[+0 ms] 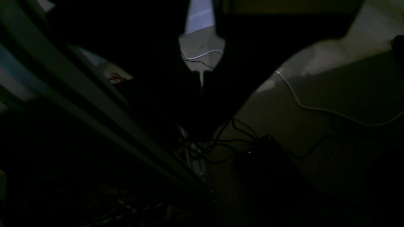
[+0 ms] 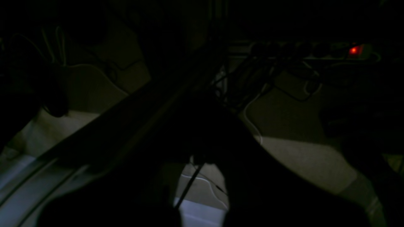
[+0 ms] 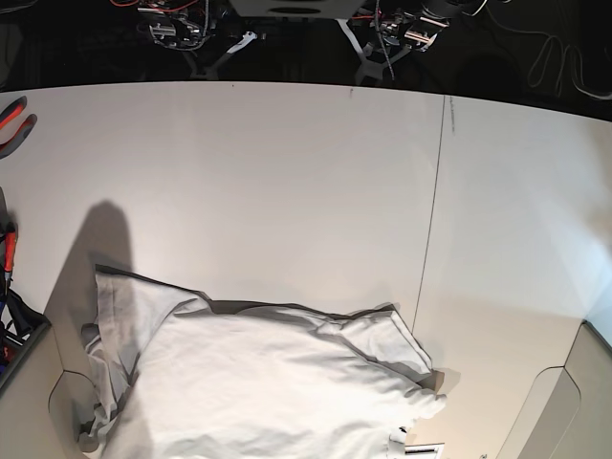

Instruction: Layout the t-shirt on the table in an organized manner, then fold the t-shirt properly

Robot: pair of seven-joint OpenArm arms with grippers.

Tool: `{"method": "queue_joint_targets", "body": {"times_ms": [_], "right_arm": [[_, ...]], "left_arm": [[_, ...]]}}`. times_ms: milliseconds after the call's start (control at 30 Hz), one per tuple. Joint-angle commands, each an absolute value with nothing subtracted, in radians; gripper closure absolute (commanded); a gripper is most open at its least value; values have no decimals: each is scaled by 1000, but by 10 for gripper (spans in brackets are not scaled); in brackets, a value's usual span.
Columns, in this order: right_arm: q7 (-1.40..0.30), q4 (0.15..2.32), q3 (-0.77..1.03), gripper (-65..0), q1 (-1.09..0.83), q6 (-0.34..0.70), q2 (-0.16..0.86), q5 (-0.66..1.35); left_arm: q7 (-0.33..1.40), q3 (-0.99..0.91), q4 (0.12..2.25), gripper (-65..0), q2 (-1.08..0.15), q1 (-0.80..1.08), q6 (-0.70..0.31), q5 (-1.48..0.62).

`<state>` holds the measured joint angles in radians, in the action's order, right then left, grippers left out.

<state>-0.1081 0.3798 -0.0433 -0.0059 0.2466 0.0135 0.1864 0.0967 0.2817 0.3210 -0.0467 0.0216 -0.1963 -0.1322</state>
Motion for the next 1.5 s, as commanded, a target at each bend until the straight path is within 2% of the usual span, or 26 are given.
{"method": "queue_joint_targets", "body": {"times_ms": [0, 1100, 1300, 1467], "right_arm": [[-98, 387, -41, 0, -3, 259, 11, 191], [-99, 415, -41, 0, -12, 259, 11, 190], [-99, 418, -41, 0, -57, 259, 17, 190], [-99, 463, -41, 0, -121, 259, 37, 190]], "left_arm": [[86, 282, 329, 0, -42, 17, -207, -133], [86, 282, 336, 0, -42, 25, -207, -134], [60, 282, 349, 0, -57, 76, -206, -138], [14, 282, 447, 0, -99, 173, -206, -138]]}}
